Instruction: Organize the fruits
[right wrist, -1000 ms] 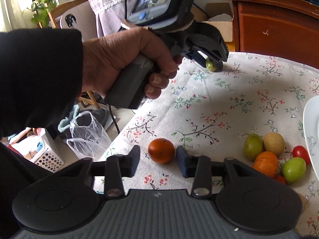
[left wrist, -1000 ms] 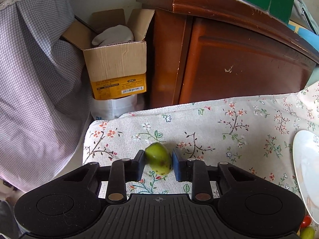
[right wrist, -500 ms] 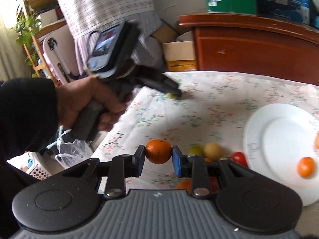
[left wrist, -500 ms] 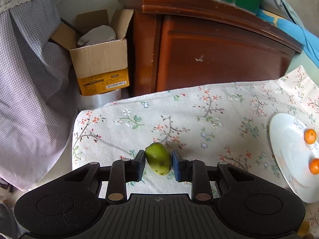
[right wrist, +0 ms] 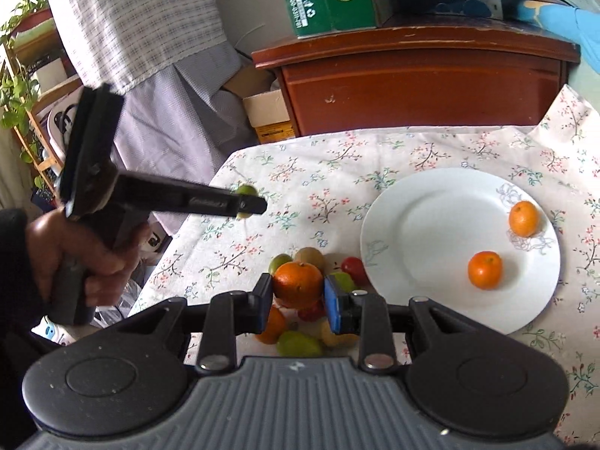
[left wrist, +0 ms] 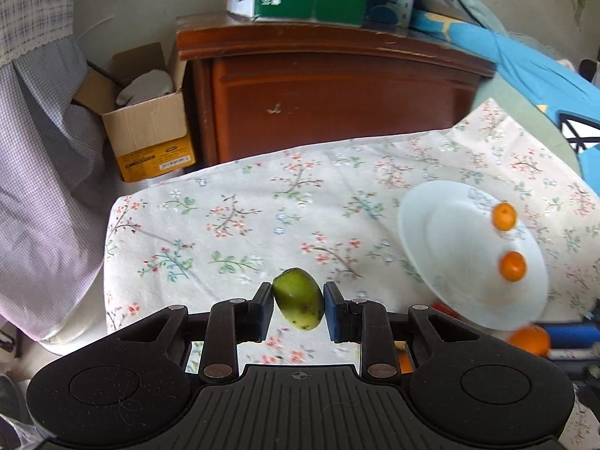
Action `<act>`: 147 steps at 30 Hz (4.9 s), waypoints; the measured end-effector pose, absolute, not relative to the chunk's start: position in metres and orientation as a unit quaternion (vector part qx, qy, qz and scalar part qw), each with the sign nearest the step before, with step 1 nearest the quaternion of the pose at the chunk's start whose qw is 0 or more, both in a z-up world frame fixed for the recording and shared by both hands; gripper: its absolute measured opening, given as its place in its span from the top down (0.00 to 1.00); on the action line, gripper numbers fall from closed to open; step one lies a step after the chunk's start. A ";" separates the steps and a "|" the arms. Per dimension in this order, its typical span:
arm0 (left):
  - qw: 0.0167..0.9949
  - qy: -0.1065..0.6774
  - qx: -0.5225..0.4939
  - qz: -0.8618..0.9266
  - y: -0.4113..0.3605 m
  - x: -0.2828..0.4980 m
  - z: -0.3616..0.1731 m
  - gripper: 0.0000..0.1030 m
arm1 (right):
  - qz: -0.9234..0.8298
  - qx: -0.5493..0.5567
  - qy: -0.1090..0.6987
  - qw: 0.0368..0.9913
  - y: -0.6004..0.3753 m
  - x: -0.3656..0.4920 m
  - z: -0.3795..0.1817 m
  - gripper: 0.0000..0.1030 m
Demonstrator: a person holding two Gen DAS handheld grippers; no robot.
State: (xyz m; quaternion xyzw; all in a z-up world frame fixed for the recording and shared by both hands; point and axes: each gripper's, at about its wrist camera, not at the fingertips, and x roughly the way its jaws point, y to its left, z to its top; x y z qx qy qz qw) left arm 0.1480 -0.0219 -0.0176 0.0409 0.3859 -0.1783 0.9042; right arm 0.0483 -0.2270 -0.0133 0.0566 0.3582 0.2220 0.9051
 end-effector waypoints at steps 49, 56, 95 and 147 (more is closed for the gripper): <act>0.903 0.353 0.007 -0.245 -0.141 0.106 -0.015 0.75 | 0.042 0.225 0.312 0.922 -0.352 0.086 -0.010 0.72; 0.896 0.374 0.010 -0.240 -0.151 0.111 -0.030 0.74 | 0.016 0.223 0.327 0.918 -0.356 0.092 -0.023 0.72; 0.920 0.363 0.027 -0.145 -0.109 0.106 0.002 0.19 | 0.031 0.197 0.326 0.924 -0.348 0.080 -0.023 0.55; 0.902 0.418 -0.020 -0.105 -0.045 0.051 -0.050 0.23 | 0.183 0.079 0.381 0.903 -0.248 0.015 -0.068 0.72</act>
